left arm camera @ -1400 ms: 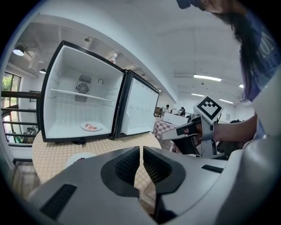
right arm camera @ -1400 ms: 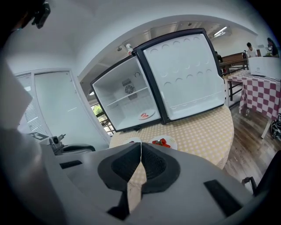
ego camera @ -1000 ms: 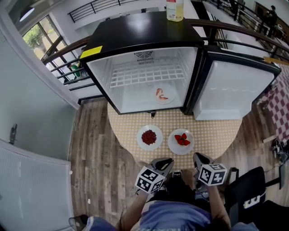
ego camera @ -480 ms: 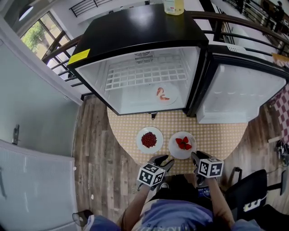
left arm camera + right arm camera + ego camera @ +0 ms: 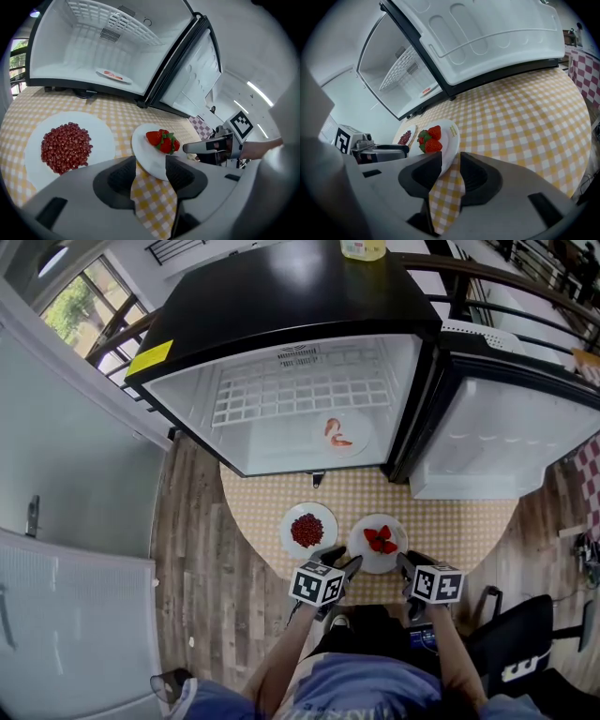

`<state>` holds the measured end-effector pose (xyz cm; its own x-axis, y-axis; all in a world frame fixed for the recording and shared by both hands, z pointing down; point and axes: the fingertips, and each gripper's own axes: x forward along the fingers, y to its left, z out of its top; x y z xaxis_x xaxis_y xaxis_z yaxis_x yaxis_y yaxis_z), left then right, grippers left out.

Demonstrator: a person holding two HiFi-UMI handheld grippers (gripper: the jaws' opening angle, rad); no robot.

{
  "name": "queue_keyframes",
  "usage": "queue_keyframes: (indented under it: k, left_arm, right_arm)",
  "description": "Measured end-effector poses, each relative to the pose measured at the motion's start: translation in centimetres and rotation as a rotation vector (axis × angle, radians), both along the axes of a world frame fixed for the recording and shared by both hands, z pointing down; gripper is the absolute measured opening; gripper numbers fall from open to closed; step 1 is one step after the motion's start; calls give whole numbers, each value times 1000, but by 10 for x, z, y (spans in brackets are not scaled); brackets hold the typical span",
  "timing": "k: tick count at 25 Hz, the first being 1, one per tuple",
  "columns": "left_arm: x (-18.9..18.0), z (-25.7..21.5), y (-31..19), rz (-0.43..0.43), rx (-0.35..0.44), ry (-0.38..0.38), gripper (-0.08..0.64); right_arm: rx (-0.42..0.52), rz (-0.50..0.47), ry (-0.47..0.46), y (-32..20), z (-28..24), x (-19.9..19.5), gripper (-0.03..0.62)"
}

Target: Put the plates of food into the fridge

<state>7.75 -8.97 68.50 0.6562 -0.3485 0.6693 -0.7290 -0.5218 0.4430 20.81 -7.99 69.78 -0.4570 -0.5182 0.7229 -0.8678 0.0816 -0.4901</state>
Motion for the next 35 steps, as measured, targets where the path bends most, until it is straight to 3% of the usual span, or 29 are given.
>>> queue_keyframes:
  k: [8, 15, 19, 24, 35]
  left_arm:
    - [3, 9, -7, -22, -19, -25, 210]
    - [6, 10, -4, -8, -6, -54, 210]
    - [5, 9, -2, -15, -13, -48, 207]
    - [4, 2, -3, -9, 58, -95, 143]
    - [-6, -18, -12, -105, 104, -71, 143]
  right_arm:
    - [-6, -29, 4, -1, 2, -4, 129]
    - [50, -147, 144, -1, -1, -9, 126]
    - [55, -139, 133, -1, -2, -7, 117]
    - [79, -109, 128, -8, -10, 0, 106]
    - [144, -117, 68, -28, -39, -8, 89]
